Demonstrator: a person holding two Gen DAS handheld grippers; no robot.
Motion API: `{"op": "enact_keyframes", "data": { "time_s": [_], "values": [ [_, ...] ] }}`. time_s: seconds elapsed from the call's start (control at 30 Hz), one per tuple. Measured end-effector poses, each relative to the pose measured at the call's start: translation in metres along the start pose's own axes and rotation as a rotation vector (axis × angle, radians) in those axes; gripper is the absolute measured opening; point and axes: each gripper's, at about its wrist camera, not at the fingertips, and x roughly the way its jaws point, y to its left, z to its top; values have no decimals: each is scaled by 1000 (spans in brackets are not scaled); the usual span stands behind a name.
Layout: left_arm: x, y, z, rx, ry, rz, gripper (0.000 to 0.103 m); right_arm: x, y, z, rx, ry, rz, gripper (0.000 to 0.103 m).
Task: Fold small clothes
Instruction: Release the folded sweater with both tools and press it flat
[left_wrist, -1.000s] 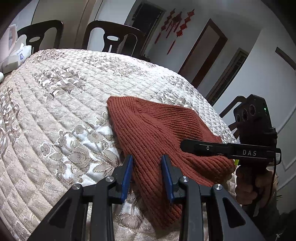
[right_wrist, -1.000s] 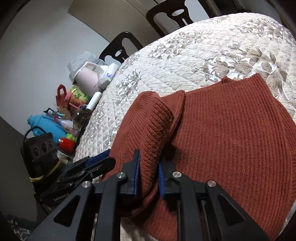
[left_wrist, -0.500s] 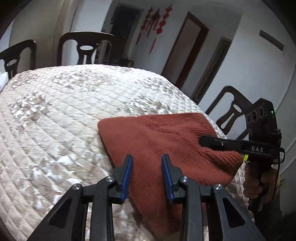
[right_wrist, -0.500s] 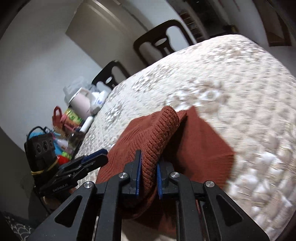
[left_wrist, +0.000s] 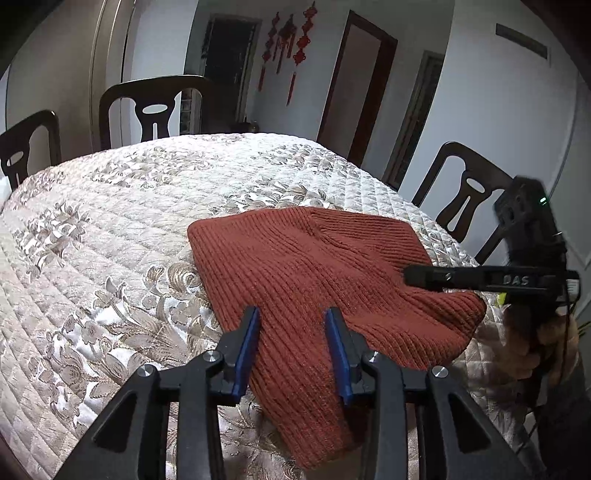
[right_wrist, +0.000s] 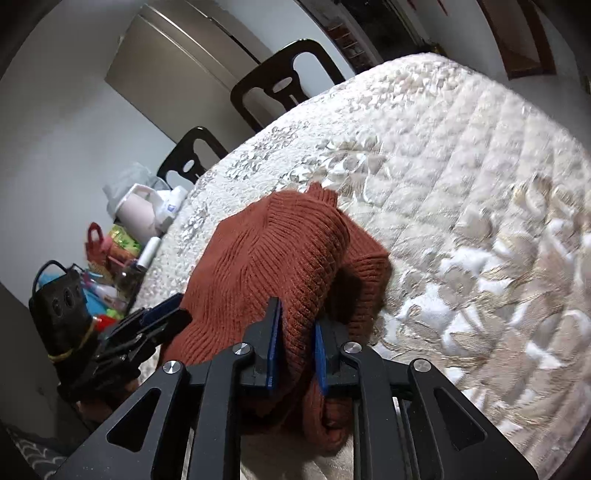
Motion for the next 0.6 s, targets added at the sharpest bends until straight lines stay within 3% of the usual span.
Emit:
{"op": "enact_keyframes", "data": {
  "time_s": [0.1,0.17,0.33,0.43,0.6],
  "values": [
    [3,2,1,-3,0,-1,38,-23,15,0,-77,-58,-57,18],
    [3,1,1,-3,-3,3,38,-32,26,-3,-119,-79,-52,18],
    [5,-3,1,7,-3,23,39,-25,49,-22,-252,-31,-48,18],
    [5,-1,2,6,2,17,39,-10,34,-32,-255,10,-125,16],
    [-5,7,6,-40,9,-27,39,-15,24,-34,-240,0,-136,16]
  ]
}}
